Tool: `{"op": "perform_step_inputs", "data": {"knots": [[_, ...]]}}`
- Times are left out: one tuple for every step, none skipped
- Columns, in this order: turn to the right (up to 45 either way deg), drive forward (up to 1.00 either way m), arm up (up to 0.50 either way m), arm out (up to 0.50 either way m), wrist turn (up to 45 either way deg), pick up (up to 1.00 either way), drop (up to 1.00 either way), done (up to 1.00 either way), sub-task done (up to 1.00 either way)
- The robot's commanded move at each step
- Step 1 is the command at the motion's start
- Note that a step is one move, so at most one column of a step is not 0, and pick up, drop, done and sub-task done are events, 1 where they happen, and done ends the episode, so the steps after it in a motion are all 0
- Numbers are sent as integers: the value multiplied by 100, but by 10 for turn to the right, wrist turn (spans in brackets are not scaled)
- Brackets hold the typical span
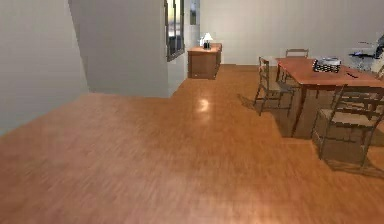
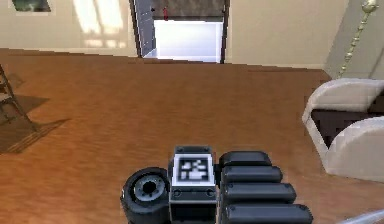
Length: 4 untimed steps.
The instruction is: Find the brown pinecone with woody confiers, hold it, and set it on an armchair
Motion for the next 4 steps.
{"op": "perform_step_inputs", "data": {"knots": [[450, 0, 0, 0, 0, 0, 0, 0, 0], [390, 0, 0, 0, 0, 0, 0, 0, 0], [0, 50, 0, 0, 0, 0, 0, 0, 0], [390, 0, 0, 0, 0, 0, 0, 0, 0]]}}
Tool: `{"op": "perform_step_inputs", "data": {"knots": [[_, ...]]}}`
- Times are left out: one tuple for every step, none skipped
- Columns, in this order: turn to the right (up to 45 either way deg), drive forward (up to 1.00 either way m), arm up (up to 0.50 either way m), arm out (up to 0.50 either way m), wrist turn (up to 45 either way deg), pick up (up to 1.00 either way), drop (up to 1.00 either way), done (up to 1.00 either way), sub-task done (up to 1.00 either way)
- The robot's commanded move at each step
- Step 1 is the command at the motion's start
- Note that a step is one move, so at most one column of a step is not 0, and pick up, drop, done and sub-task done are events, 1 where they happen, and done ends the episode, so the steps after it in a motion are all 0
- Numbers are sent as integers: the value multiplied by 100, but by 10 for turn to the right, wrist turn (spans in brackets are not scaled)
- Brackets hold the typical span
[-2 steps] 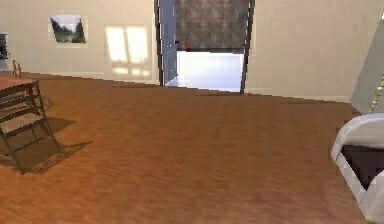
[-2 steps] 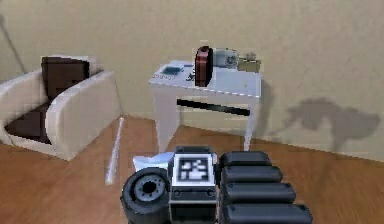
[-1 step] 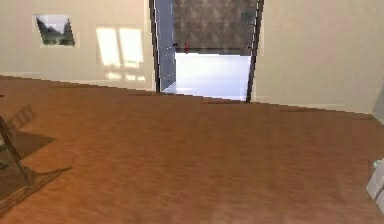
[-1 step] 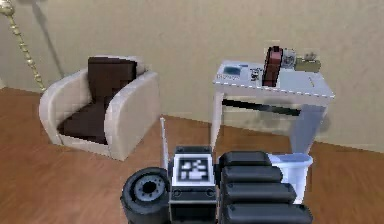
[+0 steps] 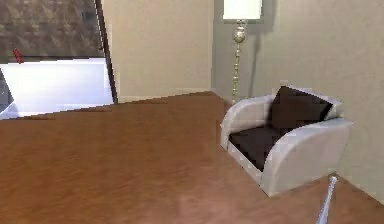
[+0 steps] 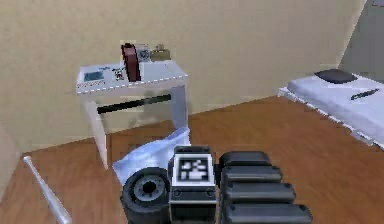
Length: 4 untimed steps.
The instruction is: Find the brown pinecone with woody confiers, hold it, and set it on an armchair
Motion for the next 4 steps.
{"op": "perform_step_inputs", "data": {"knots": [[0, 100, 0, 0, 0, 0, 0, 0, 0], [90, 0, 0, 0, 0, 0, 0, 0, 0], [0, 35, 0, 0, 0, 0, 0, 0, 0], [450, 0, 0, 0, 0, 0, 0, 0, 0]]}}
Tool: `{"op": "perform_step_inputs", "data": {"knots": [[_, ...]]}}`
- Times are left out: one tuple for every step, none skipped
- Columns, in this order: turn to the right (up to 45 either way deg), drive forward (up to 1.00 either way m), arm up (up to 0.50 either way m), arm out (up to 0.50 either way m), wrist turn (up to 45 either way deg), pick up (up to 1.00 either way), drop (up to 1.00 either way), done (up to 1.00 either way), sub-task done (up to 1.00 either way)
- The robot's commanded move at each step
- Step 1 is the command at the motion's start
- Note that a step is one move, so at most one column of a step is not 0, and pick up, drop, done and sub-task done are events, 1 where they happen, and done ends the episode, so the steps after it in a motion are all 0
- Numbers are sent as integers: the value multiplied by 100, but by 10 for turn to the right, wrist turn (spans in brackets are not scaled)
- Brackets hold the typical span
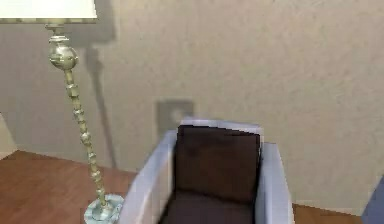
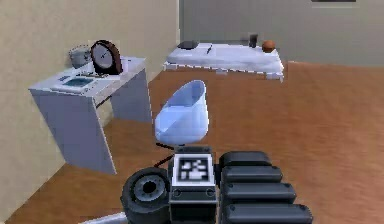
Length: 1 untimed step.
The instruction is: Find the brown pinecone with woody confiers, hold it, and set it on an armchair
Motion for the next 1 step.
{"op": "perform_step_inputs", "data": {"knots": [[450, 0, 0, 0, 0, 0, 0, 0, 0]]}}
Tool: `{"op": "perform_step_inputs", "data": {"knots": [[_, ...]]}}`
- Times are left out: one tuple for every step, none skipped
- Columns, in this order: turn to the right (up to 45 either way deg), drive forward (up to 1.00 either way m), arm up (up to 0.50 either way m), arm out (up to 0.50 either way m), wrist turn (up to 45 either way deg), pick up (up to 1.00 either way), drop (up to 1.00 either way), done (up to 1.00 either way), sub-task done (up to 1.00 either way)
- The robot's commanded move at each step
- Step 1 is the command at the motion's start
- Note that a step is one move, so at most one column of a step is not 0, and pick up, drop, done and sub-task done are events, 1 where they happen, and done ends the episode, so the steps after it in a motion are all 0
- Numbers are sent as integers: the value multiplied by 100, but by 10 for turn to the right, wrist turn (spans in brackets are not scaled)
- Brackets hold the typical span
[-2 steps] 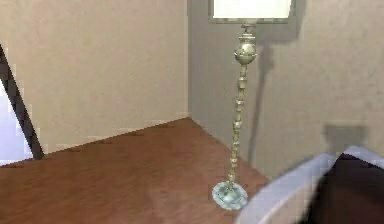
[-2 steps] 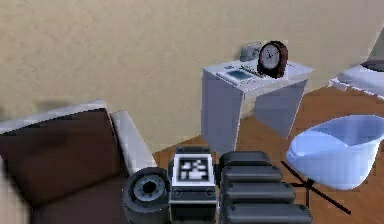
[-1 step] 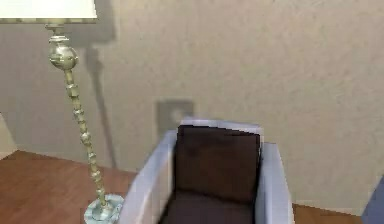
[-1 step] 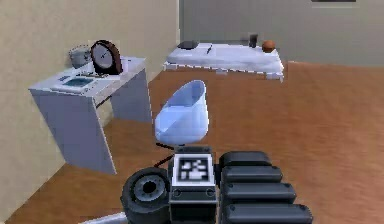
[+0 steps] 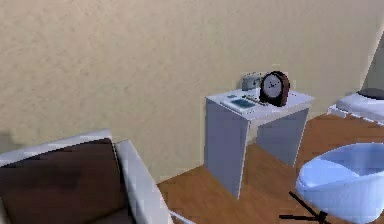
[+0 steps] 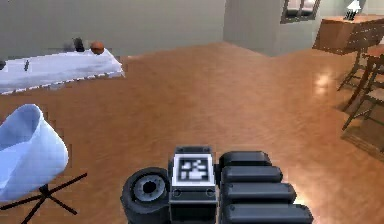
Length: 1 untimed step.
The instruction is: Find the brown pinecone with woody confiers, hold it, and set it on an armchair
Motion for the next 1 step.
{"op": "perform_step_inputs", "data": {"knots": [[210, 0, 0, 0, 0, 0, 0, 0, 0]]}}
